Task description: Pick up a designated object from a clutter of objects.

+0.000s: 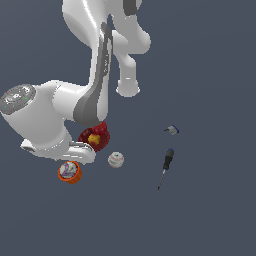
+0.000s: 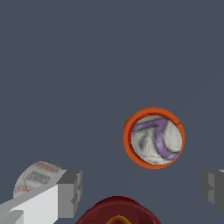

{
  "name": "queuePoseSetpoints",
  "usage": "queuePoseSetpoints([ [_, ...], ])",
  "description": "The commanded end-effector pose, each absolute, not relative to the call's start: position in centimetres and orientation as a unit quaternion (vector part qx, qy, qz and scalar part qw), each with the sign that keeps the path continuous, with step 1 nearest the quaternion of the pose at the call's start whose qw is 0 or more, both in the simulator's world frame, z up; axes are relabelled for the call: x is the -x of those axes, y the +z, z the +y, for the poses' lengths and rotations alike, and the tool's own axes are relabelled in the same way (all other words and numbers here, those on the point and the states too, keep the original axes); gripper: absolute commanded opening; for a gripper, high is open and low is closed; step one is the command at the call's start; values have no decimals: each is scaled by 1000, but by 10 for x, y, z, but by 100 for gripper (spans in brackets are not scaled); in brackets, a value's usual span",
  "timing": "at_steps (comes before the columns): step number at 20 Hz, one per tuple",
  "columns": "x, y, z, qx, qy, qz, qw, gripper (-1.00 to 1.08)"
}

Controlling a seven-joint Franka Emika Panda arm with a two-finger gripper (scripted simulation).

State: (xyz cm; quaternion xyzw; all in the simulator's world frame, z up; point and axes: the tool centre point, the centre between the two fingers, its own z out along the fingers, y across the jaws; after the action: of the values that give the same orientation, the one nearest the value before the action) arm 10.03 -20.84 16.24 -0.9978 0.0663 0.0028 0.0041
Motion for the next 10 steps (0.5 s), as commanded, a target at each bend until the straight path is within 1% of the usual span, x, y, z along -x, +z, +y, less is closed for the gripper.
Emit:
queuePoseSetpoints([
  [1,-103,152,-223,998,1,70,3,100],
  [6,-105,138,-242,997,0,75,1,100],
  [10,-105,135,-246,997,0,76,0,100],
])
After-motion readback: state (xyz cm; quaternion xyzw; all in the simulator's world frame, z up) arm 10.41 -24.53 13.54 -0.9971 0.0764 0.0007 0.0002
